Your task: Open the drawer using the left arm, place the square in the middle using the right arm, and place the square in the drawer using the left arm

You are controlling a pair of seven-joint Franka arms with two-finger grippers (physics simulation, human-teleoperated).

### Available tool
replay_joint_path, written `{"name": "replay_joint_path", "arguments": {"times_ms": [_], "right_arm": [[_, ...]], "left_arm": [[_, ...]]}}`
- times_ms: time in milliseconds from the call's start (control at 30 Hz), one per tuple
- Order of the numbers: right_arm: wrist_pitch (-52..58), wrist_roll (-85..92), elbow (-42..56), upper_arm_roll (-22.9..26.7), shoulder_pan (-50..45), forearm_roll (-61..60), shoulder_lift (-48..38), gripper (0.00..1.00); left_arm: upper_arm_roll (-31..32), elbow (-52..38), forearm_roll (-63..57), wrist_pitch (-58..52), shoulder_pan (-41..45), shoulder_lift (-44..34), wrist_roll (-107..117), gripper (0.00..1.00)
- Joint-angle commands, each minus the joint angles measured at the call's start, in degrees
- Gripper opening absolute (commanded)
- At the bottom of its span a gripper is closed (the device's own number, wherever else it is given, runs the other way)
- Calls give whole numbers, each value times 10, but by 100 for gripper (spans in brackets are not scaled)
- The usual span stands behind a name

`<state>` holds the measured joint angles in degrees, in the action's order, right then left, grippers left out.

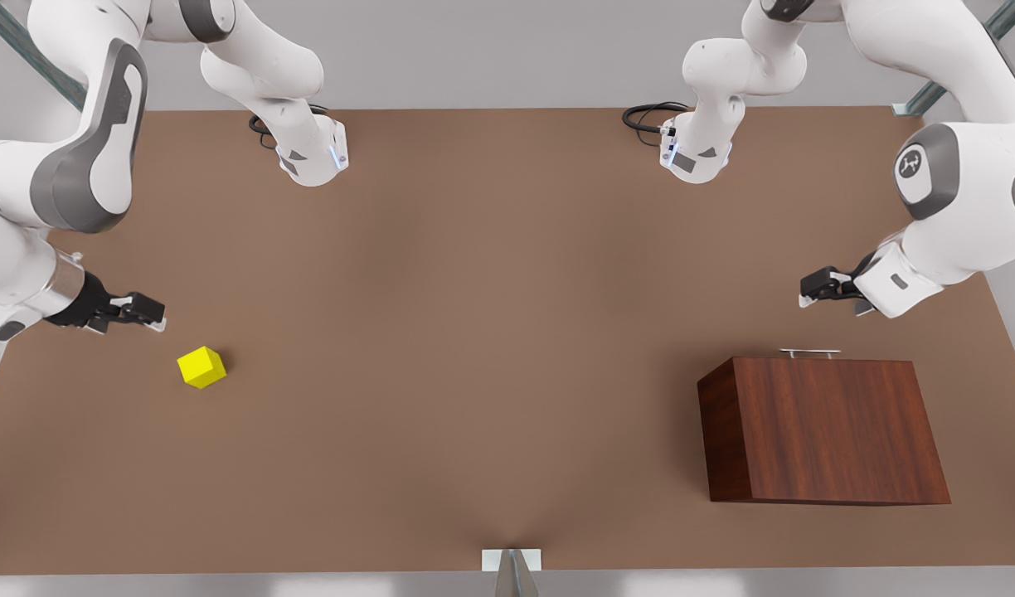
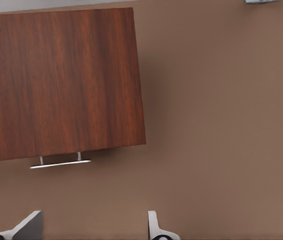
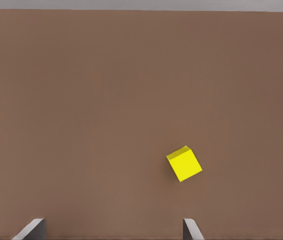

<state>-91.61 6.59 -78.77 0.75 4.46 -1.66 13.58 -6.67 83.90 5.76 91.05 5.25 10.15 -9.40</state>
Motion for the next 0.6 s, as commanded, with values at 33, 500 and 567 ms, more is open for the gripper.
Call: {"name": "replay_joint_path", "arguments": {"times_ms": [33, 500, 567], "right_arm": [[-16, 0, -15, 0, 0, 0, -7, 100], [-356, 429, -326, 46, 47, -3, 28, 100], [-387, 447, -337, 46, 46, -4, 43, 100]], "left_arm": [[0, 1, -1, 3, 0, 2, 11, 100], [-19, 435, 1, 469, -7, -152, 595, 100], [-25, 464, 7, 508, -7, -149, 612, 100]]}}
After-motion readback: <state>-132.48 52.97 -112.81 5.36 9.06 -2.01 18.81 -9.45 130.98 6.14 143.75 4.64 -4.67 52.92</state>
